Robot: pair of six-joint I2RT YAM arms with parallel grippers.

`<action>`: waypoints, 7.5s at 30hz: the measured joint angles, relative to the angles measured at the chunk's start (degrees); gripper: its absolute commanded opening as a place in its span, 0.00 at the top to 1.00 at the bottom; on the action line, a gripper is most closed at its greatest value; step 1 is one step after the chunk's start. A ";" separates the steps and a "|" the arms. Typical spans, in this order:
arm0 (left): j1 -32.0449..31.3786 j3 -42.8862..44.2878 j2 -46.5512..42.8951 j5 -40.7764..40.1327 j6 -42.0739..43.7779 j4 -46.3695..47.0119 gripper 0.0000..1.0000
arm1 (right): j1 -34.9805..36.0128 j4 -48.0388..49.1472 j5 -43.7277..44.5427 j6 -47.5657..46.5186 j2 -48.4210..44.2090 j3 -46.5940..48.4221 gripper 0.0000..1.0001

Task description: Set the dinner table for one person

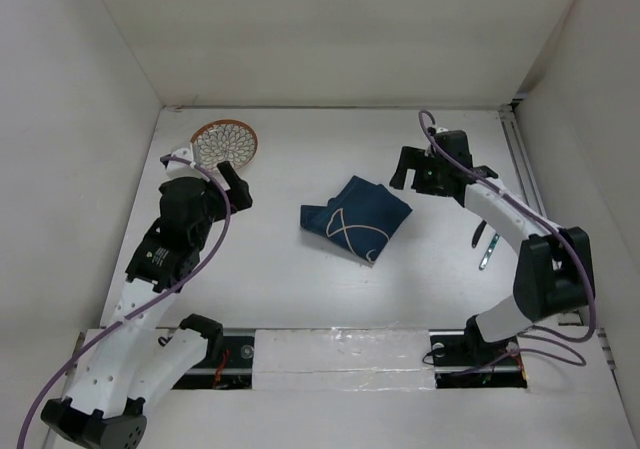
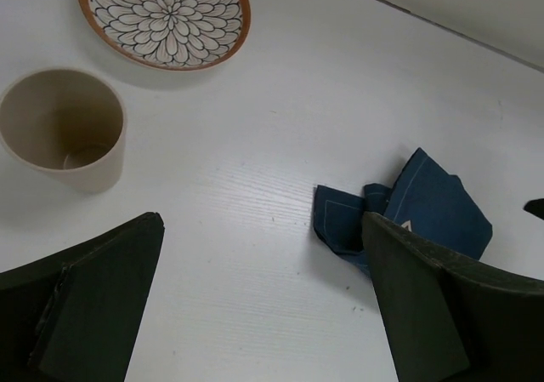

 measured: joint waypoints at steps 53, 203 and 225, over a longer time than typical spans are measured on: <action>0.00 -0.13 4.96 8.46 2.51 2.32 0.00 | 2.51 -6.05 -36.96 -27.76 44.83 38.01 1.00; -20.61 50.97 86.14 9.09 -21.84 1.14 0.44 | -2.73 4.74 17.73 7.32 -6.36 -9.51 0.02; -17.62 51.32 88.00 7.69 -20.79 3.28 1.00 | -3.45 7.80 14.01 7.19 -5.99 -11.39 0.03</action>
